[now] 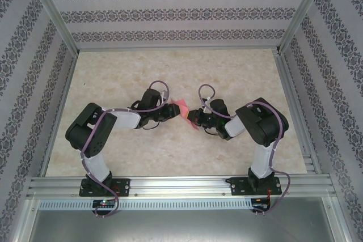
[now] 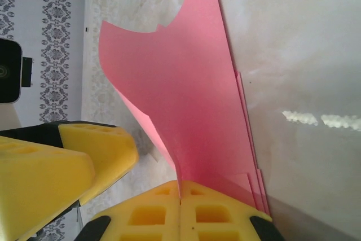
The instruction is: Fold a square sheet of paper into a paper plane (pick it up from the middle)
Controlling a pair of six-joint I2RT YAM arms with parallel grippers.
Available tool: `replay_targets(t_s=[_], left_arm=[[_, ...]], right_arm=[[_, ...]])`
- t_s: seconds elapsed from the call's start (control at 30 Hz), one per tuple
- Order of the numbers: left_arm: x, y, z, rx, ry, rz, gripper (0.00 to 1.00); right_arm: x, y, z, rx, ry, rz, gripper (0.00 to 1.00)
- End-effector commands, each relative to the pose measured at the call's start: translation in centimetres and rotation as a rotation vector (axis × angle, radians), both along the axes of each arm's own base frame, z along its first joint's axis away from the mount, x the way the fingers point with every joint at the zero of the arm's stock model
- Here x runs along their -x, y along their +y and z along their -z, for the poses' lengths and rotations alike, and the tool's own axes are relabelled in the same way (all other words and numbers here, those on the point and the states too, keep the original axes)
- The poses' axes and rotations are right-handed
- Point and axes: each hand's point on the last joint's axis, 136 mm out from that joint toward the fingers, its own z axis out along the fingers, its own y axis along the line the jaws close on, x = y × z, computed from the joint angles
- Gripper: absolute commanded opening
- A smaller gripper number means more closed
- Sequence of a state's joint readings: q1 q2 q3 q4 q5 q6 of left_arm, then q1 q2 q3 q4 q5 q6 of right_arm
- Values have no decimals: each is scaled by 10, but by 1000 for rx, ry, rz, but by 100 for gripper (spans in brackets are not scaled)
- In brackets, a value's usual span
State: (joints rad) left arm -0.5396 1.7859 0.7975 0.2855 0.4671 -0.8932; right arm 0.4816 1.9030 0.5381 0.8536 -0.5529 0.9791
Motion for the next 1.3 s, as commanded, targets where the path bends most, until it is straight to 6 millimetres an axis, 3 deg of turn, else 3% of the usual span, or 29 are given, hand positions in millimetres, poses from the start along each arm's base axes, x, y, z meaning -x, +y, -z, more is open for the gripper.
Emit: replay_targets(t_s=[0.0, 0.2, 0.5, 0.8, 1.03, 1.27], left_arm=[[-9, -17, -17, 47, -83, 50, 40], [-18, -23, -19, 58, -95, 44, 31], [-32, -26, -3, 22, -60, 14, 21], [-36, -19, 11, -33, -23, -27, 19], [-39, -17, 18, -44, -9, -44, 18], [-38, -16, 19, -49, -12, -39, 17]], right_arm=[[2, -2, 3, -14, 8, -6, 2], [4, -2, 8, 12, 15, -30, 3], [4, -1, 13, 69, 2, -81, 8], [2, -2, 1, 160, -73, -138, 27], [5, -5, 3, 308, -182, -226, 40], [0, -1, 5, 430, -264, -330, 42]])
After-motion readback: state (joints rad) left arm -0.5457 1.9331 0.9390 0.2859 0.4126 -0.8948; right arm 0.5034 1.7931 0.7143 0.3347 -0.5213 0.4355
